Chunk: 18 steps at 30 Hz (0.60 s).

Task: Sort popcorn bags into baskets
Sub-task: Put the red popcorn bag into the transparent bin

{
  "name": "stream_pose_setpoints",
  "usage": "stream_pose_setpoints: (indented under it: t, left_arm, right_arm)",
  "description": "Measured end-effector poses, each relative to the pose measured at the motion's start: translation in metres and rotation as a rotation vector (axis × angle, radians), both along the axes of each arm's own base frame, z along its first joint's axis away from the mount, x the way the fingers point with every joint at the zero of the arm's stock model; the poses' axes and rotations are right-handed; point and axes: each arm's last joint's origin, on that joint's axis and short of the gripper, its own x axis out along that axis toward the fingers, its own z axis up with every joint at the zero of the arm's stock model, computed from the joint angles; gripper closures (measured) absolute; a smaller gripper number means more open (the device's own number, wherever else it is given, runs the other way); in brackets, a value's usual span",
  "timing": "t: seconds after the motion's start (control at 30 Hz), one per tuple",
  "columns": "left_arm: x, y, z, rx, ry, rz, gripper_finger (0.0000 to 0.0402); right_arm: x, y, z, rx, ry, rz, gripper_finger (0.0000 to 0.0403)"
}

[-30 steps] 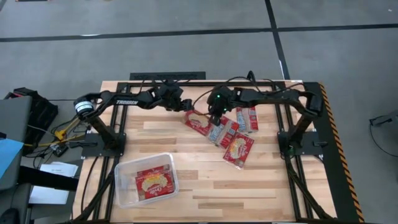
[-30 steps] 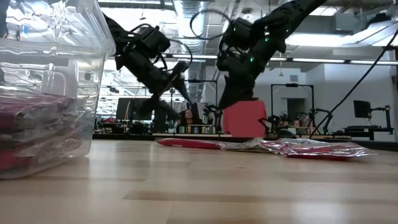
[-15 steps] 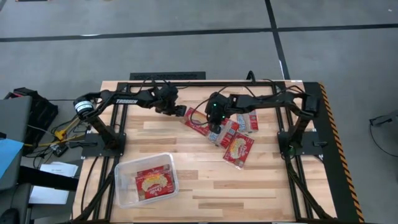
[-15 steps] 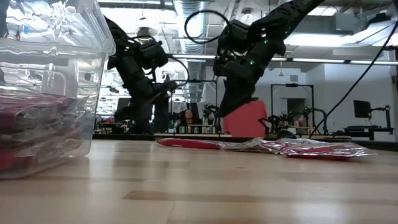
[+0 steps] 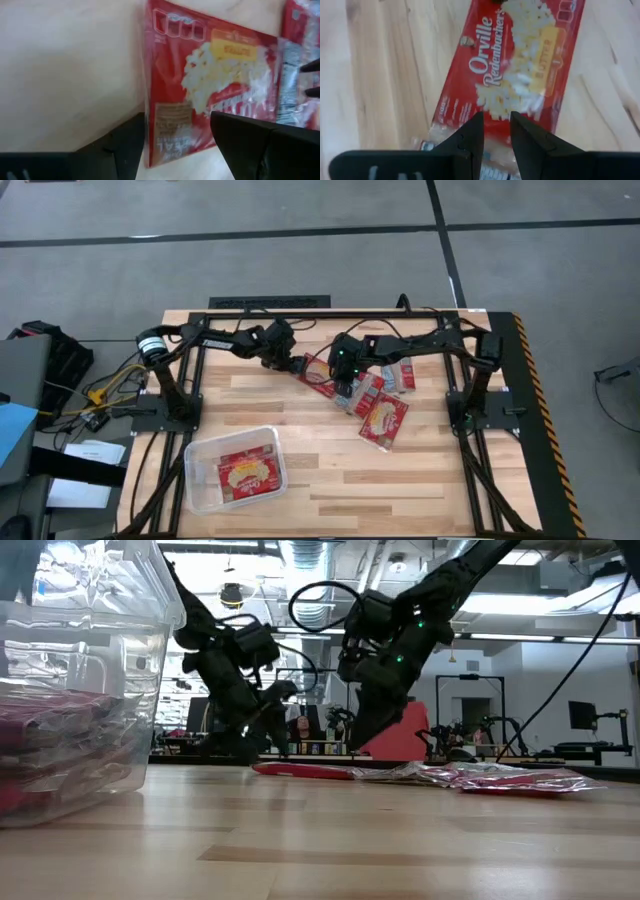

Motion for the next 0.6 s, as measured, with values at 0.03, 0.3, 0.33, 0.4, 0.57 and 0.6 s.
stream_pose_setpoints:
  t: [0.03,0.3,0.33,0.4,0.57,0.6]
  left_arm:
    - [0.003,0.001,-0.003,-0.015,-0.016,0.001,0.0180]
    - [0.013,0.001,-0.013,-0.038,-0.083,-0.006,0.0180]
    - [0.014,0.000,-0.012,-0.033,-0.091,-0.010,0.0180]
    - [0.015,-0.001,-0.012,-0.030,-0.098,-0.007,0.0180]
    - [0.018,-0.005,-0.011,-0.026,-0.106,-0.008,0.0185]
    - [0.018,-0.005,-0.011,-0.027,-0.109,-0.010,0.0190]
  right_arm:
    - [0.000,0.000,-0.002,0.004,0.013,0.001,0.0284]
    - [0.007,0.000,-0.023,0.014,0.033,0.008,0.0284]
    - [0.009,-0.001,-0.028,0.016,0.033,0.009,0.0284]
    - [0.012,-0.001,-0.034,0.022,0.023,0.009,0.0284]
    - [0.018,-0.003,-0.049,0.028,0.009,0.007,0.0284]
    - [0.018,-0.004,-0.049,0.028,0.011,0.007,0.0284]
